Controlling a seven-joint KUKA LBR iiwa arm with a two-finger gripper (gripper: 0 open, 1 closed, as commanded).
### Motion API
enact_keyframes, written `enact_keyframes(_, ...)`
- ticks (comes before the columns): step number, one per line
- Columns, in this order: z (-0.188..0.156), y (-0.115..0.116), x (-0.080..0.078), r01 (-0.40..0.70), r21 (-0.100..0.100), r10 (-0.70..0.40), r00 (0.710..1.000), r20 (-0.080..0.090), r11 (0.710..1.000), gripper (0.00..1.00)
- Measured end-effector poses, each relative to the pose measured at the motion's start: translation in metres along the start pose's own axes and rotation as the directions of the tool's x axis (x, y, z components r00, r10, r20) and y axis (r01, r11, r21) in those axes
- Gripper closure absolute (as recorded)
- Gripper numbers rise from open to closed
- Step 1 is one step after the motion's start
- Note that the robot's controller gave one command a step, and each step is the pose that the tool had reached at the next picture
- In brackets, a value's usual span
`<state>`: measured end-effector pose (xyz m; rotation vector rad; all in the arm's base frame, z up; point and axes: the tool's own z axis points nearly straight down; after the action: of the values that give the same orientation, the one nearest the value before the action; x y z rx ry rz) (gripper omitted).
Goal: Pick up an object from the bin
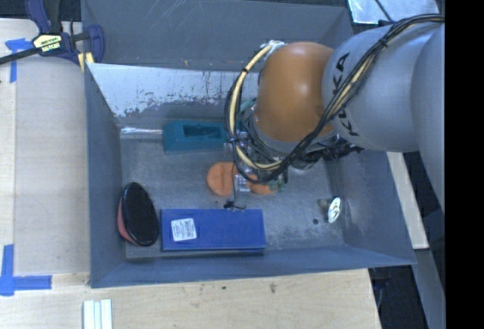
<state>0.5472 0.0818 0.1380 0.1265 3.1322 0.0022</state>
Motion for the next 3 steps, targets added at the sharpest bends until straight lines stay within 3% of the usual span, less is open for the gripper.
enact_keyframes(1, 0.046, -0.023, -0.019, -0.172, 0.003, 0.172, 0.985, -0.006, 0.985, 1.00)
enact_keyframes(2, 0.046, -0.023, -0.019, -0.172, 0.003, 0.172, 0.985, -0.006, 0.985, 1.00)
enact_keyframes(3, 0.058, -0.013, -0.048, -0.177, 0.002, 0.177, 0.984, -0.005, 0.984, 1.00)
